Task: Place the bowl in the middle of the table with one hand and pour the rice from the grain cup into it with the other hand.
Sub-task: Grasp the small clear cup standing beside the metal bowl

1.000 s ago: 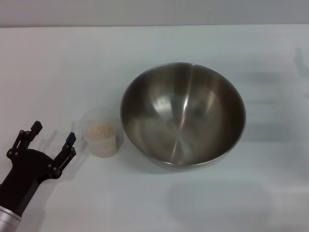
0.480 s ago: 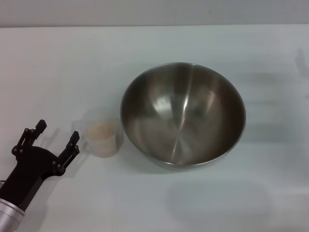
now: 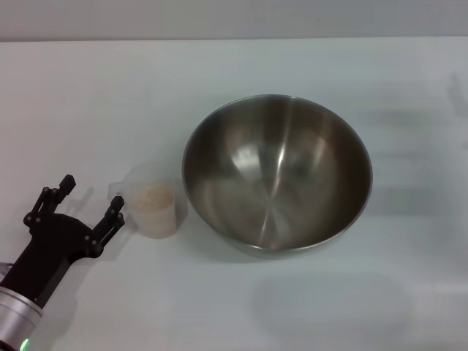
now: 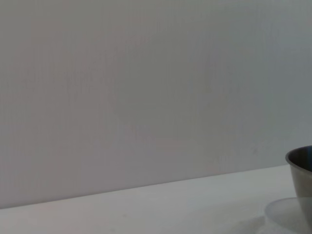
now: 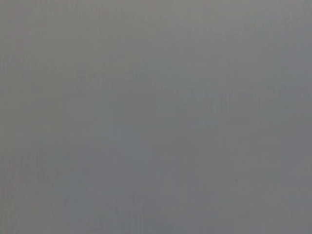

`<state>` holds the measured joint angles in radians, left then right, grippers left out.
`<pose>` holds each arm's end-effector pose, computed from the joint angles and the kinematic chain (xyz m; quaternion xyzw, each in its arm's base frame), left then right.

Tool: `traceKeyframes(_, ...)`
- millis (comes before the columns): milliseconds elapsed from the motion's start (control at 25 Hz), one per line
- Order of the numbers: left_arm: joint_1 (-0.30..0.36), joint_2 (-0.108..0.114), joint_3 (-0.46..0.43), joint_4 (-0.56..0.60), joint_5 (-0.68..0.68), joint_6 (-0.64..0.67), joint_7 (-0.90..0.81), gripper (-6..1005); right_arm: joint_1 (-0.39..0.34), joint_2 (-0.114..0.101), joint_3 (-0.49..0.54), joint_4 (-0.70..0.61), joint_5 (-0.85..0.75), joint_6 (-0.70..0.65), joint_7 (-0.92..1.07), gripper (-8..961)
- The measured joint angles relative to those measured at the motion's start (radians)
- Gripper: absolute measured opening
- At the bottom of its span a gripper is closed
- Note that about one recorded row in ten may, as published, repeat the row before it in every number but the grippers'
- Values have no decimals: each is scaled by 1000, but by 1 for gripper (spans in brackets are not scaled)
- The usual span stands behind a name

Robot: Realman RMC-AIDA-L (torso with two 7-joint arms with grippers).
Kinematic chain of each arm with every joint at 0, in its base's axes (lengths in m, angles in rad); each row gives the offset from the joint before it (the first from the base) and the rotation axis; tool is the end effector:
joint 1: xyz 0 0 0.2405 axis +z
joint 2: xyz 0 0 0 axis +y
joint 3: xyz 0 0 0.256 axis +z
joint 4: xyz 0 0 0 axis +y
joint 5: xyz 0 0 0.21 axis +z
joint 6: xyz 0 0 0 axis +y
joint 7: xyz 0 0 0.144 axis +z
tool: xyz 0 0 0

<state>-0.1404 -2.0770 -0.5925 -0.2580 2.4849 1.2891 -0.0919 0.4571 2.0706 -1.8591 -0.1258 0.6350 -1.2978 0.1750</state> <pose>-0.3388 0.2144 -0.0692 -0.7903 -0.2073 -0.2783 0.5051 0.3312 0.3406 0.0400 -0.5981 0.2073 0.3555 0.6877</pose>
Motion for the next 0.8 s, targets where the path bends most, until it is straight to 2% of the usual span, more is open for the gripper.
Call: traceKeyframes(800,-26,2,-48,-2,-2,-39,2,765,1,-1,0,-9,0,0,1,761)
